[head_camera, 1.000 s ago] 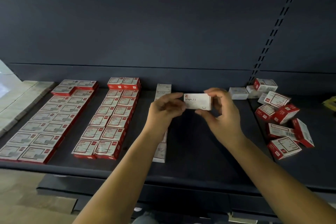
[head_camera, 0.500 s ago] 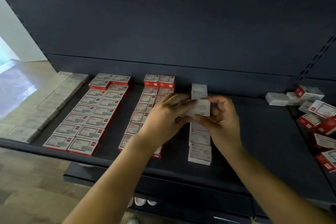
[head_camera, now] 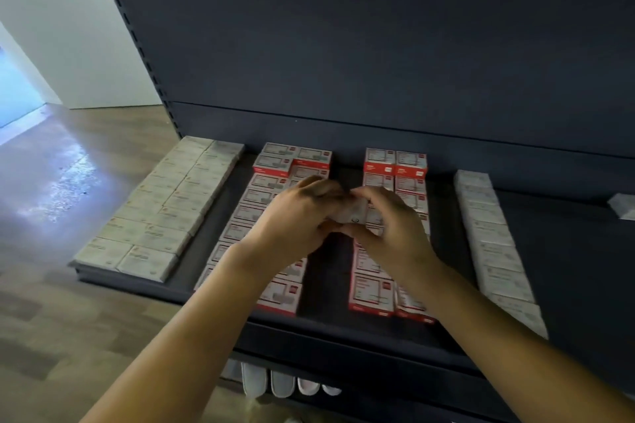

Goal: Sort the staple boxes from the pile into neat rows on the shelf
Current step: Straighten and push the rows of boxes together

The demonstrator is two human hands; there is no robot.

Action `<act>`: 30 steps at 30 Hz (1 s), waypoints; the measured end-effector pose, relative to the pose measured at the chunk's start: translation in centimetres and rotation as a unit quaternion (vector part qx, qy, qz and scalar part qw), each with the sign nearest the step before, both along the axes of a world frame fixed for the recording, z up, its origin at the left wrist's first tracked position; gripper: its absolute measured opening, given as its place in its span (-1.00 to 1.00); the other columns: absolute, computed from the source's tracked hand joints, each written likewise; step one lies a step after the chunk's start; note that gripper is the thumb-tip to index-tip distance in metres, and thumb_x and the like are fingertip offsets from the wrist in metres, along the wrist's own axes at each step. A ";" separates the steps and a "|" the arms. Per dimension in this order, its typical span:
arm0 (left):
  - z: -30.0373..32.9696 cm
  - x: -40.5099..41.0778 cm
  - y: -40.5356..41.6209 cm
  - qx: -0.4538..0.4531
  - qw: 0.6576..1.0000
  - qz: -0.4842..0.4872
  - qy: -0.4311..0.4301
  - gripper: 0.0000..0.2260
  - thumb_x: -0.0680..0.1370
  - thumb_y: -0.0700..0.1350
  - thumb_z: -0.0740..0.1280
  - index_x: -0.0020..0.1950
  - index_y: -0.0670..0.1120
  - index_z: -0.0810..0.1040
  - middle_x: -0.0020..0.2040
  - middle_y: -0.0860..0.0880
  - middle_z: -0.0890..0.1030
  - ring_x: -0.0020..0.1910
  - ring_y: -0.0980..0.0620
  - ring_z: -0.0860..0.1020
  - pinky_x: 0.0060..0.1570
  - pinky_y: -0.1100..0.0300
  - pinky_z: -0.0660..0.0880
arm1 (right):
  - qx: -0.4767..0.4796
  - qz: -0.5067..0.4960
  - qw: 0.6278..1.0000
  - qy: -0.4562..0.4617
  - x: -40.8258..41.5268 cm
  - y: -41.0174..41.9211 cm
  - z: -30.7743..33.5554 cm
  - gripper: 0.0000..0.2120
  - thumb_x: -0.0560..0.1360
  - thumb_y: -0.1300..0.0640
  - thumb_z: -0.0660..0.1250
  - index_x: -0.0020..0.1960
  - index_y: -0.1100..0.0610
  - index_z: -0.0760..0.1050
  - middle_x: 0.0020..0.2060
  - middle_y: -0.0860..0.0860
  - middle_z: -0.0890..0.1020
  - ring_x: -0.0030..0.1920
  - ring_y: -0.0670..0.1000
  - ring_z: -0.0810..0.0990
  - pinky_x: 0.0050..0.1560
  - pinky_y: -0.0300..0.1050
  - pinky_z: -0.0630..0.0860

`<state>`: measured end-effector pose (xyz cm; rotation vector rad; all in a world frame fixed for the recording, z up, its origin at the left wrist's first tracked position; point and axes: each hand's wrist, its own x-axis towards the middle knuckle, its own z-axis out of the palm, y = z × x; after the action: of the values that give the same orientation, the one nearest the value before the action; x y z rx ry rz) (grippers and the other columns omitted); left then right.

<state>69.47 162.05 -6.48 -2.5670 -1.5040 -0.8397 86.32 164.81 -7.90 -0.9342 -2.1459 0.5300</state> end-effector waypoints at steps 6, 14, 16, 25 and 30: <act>0.2 -6.5 -0.8 -0.019 0.999 0.029 0.017 -0.65 0.35 -0.23 0.51 0.12 -0.08 0.62 0.06 -0.07 0.62 0.07 -0.12 0.57 -0.05 -0.11 0.57 | 0.061 -0.020 0.988 -0.141 -6.2 0.1 0.6 -0.53 0.33 0.18 0.51 0.19 0.29 0.51 0.05 0.12 0.59 0.11 0.14 0.52 0.10 -0.14 0.37; 0.0 -14.0 -2.7 0.000 0.982 0.179 0.062 -0.61 0.40 -0.09 0.39 0.19 -0.20 0.57 0.09 -0.16 0.62 0.07 -0.21 0.56 0.02 -0.15 0.54 | 0.034 -0.029 0.988 -0.145 -10.1 0.1 0.9 -0.48 0.43 0.16 0.42 0.33 0.28 0.40 0.20 0.14 0.52 0.27 0.13 0.40 0.24 -0.20 0.18; -0.3 -15.6 -3.3 -0.007 0.977 0.200 0.071 -0.62 0.40 -0.10 0.39 0.18 -0.20 0.58 0.07 -0.17 0.62 0.06 -0.21 0.57 -0.01 -0.17 0.55 | 0.032 -0.029 0.986 -0.160 -11.0 0.4 0.8 -0.48 0.37 0.19 0.48 0.26 0.33 0.45 0.11 0.18 0.57 0.19 0.18 0.48 0.20 -0.13 0.26; -2.0 -23.7 -2.2 -0.074 0.970 0.226 0.047 -0.63 0.46 -0.15 0.42 0.27 -0.13 0.53 0.15 -0.11 0.59 0.17 -0.16 0.49 0.09 -0.09 0.50 | 0.031 -0.042 0.986 -0.160 -19.4 2.5 2.0 -0.49 0.44 0.17 0.40 0.34 0.26 0.39 0.23 0.12 0.50 0.30 0.11 0.37 0.33 -0.13 0.20; -0.6 -27.0 0.6 -0.005 0.988 0.137 0.067 -0.50 0.35 -0.16 0.53 0.25 -0.23 0.52 0.11 -0.17 0.60 0.09 -0.21 0.55 0.01 -0.09 0.54 | 0.035 -0.061 0.984 -0.164 -24.7 2.9 2.0 -0.50 0.40 0.18 0.45 0.29 0.29 0.44 0.17 0.13 0.54 0.23 0.13 0.42 0.28 -0.08 0.27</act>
<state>42.42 162.65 -7.06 -2.2947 -1.7679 -0.6152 61.59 167.69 -5.88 -1.1712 -2.3595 0.2504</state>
